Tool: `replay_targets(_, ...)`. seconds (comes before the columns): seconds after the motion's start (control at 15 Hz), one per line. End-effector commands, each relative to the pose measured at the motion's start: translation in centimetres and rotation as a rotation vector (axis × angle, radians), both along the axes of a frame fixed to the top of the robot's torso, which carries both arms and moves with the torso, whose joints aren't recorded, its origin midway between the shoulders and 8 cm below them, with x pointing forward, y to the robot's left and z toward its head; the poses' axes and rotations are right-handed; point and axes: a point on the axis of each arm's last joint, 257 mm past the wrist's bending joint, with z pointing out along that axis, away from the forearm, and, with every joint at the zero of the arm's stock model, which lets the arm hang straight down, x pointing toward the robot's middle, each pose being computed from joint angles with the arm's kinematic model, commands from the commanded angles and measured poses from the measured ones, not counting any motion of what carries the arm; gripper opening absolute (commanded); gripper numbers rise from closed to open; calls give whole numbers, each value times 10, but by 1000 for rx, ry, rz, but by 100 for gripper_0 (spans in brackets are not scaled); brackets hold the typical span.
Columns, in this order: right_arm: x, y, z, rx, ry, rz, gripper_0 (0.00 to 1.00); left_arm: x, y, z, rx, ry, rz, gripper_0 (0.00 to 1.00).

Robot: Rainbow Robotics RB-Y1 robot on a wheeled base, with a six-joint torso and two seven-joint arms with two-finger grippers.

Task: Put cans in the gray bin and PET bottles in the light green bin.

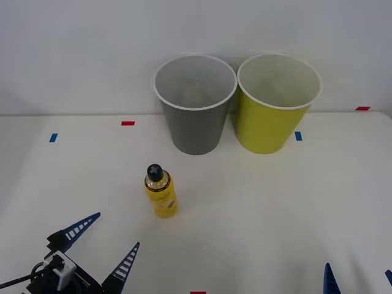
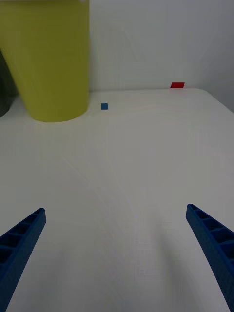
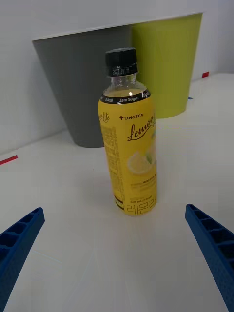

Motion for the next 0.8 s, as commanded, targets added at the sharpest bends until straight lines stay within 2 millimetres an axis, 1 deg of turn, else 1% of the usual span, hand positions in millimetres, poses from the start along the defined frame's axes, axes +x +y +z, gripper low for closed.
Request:
replay_targets(0.07, 0, 0, 0, 0, 0, 0, 100, 11, -21, -1, -25, -5, -49, 100)
replay_targets(0.2, 0, 0, 0, 0, 0, 0, 100, 16, -29, 2, -22, -15, -68, 100)
replay_targets(0.27, 0, 0, 0, 0, 0, 0, 100, 23, -33, 3, -13, -16, -77, 100)
replay_targets(0.47, 0, 0, 0, 0, 0, 0, 100, 30, -40, 6, -9, -22, -91, 100)
replay_targets(0.6, 0, 0, 0, 0, 0, 0, 100, 34, -49, 6, -11, -14, -105, 100)
replay_targets(0.73, 0, 0, 0, 0, 0, 0, 100, 44, -54, 12, -12, -26, -106, 100)
replay_targets(0.8, 0, 0, 0, 0, 0, 0, 100, 49, -57, 11, -5, -24, -104, 100)
